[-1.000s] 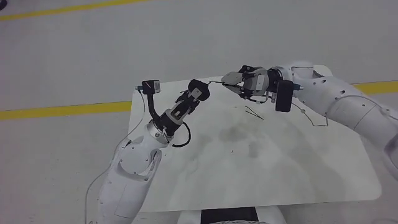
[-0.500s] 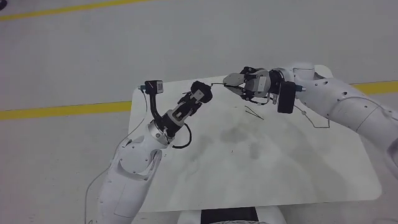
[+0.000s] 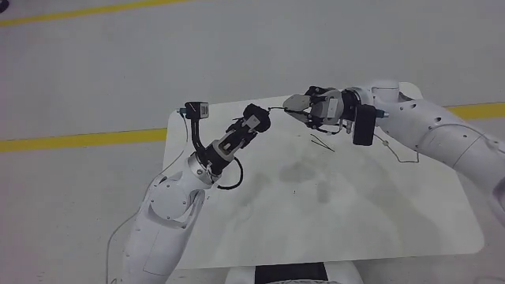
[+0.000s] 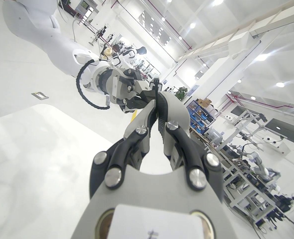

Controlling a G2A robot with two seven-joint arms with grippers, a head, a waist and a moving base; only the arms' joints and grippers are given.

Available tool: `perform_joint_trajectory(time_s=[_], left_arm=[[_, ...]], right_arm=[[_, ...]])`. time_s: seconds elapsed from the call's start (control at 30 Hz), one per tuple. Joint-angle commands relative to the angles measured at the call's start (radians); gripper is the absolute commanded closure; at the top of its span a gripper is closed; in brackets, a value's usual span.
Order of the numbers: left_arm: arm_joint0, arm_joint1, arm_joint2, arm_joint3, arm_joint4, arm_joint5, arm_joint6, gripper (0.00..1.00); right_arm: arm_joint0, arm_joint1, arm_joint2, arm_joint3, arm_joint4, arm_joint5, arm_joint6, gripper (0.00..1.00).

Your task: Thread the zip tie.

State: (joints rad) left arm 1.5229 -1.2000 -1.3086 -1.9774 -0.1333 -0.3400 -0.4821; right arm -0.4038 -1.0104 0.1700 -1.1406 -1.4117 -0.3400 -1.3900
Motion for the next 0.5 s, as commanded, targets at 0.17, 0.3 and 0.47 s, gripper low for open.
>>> perform_joint_trajectory(time_s=[0.17, 0.3, 0.47], left_arm=[[0.000, 0.000, 0.000, 0.000, 0.000, 0.000, 0.000, 1.00], [-0.002, -0.001, 0.007, 0.002, -0.028, 0.019, 0.014, 1.00], [-0.002, 0.002, 0.004, 0.000, -0.071, 0.029, 0.003, 1.00]], right_arm=[[0.000, 0.000, 0.000, 0.000, 0.000, 0.000, 0.000, 1.00], [-0.014, 0.001, 0.013, -0.015, 0.004, 0.011, 0.024, 1.00], [-0.039, 0.011, 0.057, -0.028, -0.034, 0.000, 0.005, 1.00]])
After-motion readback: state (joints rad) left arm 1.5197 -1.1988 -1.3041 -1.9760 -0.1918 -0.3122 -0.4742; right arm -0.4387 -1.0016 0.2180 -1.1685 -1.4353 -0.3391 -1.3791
